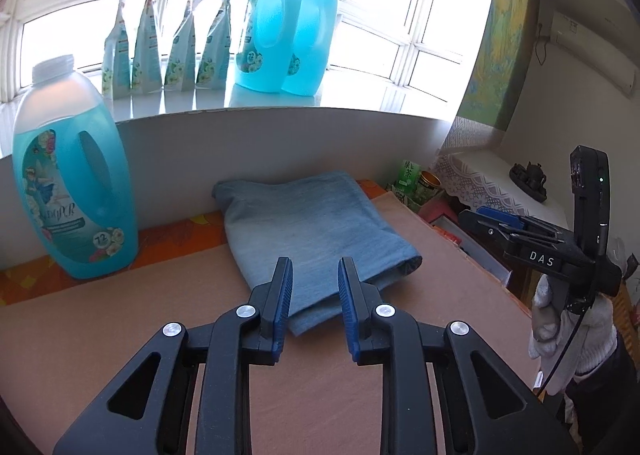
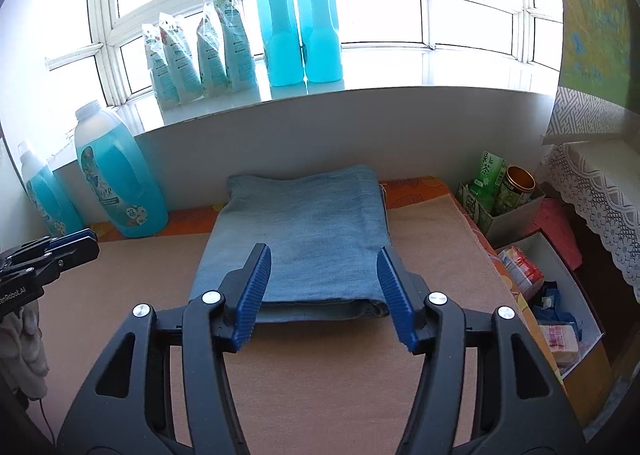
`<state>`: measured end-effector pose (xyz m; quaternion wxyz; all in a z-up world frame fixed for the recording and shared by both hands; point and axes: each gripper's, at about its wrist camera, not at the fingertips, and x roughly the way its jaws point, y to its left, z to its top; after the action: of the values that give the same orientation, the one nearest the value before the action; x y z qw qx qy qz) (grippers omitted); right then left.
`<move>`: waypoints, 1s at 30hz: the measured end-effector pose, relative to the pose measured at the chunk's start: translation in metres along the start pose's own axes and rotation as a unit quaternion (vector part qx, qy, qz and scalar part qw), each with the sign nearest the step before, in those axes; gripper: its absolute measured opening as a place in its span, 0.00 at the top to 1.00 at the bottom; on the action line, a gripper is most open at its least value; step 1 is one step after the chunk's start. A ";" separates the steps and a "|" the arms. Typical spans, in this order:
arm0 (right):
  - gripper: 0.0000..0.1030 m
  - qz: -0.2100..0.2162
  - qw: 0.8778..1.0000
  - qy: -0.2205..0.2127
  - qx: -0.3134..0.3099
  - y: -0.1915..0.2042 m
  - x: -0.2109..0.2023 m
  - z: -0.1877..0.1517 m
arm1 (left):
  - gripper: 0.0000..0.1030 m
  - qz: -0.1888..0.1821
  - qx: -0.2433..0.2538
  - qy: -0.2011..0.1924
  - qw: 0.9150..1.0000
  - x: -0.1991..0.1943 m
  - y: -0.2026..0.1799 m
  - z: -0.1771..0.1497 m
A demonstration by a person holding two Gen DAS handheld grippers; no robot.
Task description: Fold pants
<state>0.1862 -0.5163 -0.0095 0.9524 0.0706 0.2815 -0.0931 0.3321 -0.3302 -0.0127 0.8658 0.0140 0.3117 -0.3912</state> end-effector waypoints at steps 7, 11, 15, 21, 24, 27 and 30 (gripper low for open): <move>0.35 -0.004 1.000 -0.014 -0.009 0.034 -0.056 -0.031 | 0.60 -0.008 0.012 -0.009 1.000 -0.048 -0.019 -0.026; 0.24 -0.006 0.999 -0.030 -0.020 0.055 -0.092 -0.046 | 0.60 -0.012 0.013 -0.009 1.000 -0.075 -0.023 -0.039; 0.16 0.005 0.998 -0.052 -0.022 0.075 -0.131 -0.061 | 0.42 -0.009 0.017 -0.013 1.000 -0.109 -0.026 -0.056; 0.16 0.001 0.996 -0.081 -0.043 0.107 -0.184 -0.082 | 0.29 -0.004 0.016 -0.027 1.000 -0.162 -0.032 -0.085; 0.05 0.005 0.995 -0.093 -0.040 0.119 -0.205 -0.093 | 0.25 0.003 0.024 -0.031 0.999 -0.182 -0.037 -0.101; 0.02 0.006 0.994 -0.104 -0.037 0.128 -0.224 -0.105 | 0.23 0.013 0.041 -0.030 0.999 -0.198 -0.044 -0.116; 0.00 0.004 0.993 -0.111 -0.035 0.138 -0.242 -0.120 | 0.23 0.020 0.046 -0.034 0.998 -0.213 -0.046 -0.129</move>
<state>-0.0457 -0.3266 0.0353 0.9801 0.0279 0.1766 -0.0867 0.1260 -0.1850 0.0105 0.8820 0.0471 0.2638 -0.3877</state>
